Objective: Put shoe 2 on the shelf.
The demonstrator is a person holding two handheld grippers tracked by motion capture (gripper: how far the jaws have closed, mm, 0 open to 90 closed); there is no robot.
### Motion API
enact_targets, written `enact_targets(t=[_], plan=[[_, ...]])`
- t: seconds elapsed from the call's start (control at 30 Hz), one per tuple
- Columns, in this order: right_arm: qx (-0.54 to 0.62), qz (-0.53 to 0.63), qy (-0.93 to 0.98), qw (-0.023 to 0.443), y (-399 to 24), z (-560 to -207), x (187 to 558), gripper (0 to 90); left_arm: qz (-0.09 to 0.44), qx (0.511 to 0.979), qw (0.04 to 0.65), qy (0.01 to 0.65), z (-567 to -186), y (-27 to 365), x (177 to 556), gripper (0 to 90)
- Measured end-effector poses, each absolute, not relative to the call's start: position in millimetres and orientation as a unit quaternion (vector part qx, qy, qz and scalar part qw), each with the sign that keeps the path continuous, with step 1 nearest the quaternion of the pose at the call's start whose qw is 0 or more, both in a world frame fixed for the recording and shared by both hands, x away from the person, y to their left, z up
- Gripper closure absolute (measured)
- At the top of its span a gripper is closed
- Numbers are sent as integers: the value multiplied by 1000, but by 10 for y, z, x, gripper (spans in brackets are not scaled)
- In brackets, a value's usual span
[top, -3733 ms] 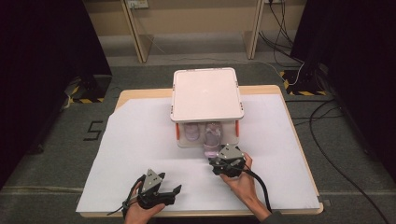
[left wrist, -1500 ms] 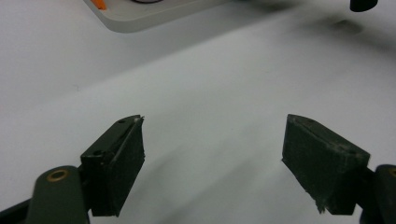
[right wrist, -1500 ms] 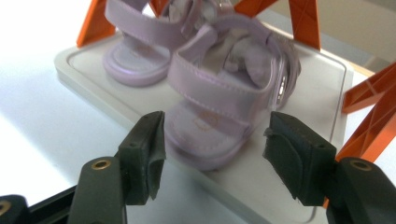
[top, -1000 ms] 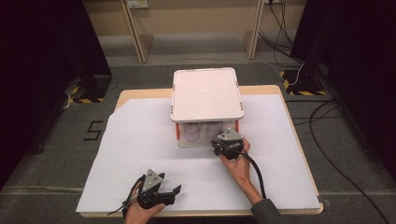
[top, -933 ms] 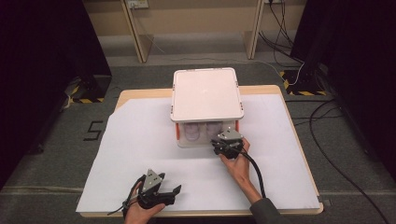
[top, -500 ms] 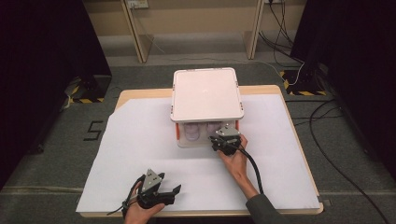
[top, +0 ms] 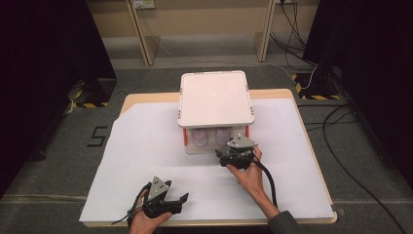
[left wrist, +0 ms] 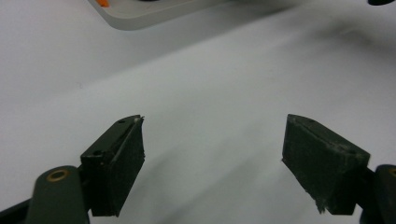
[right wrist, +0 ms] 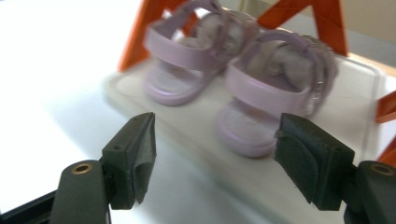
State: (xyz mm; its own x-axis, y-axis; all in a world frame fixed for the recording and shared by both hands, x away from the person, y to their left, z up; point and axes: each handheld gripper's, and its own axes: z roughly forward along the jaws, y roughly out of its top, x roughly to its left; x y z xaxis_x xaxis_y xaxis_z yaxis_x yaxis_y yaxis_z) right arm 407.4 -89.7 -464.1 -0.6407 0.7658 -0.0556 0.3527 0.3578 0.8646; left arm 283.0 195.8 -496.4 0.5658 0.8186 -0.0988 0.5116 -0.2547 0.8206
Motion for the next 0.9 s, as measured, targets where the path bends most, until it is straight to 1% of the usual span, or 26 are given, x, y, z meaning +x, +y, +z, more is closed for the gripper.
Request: enact_targets(t=[0.07, 0.13, 0.33, 0.63, 0.73, 0.9], plan=[[352, 447, 792, 222, -913, -4629, 4020, 269, 179, 771, 432, 432, -4964, 1963, 2834, 203], [349, 451, 790, 225, -931, -4608, 3967, 246, 180, 771, 431, 432, -4961, 1970, 2835, 203], [344, 464, 787, 217, -1032, -4543, 3820, 240, 181, 769, 432, 434, -4958, 1980, 2834, 203], [350, 466, 787, 201, -1235, -4575, 3602, 233, 182, 769, 434, 433, -4946, 1985, 2823, 203], [351, 467, 786, 202, -1295, -4572, 3540, 228, 182, 768, 435, 433, -4946, 1986, 2821, 203], [357, 473, 784, 188, -1408, -4588, 3430, 218, 183, 768, 435, 433, -4945, 1981, 2821, 203]])
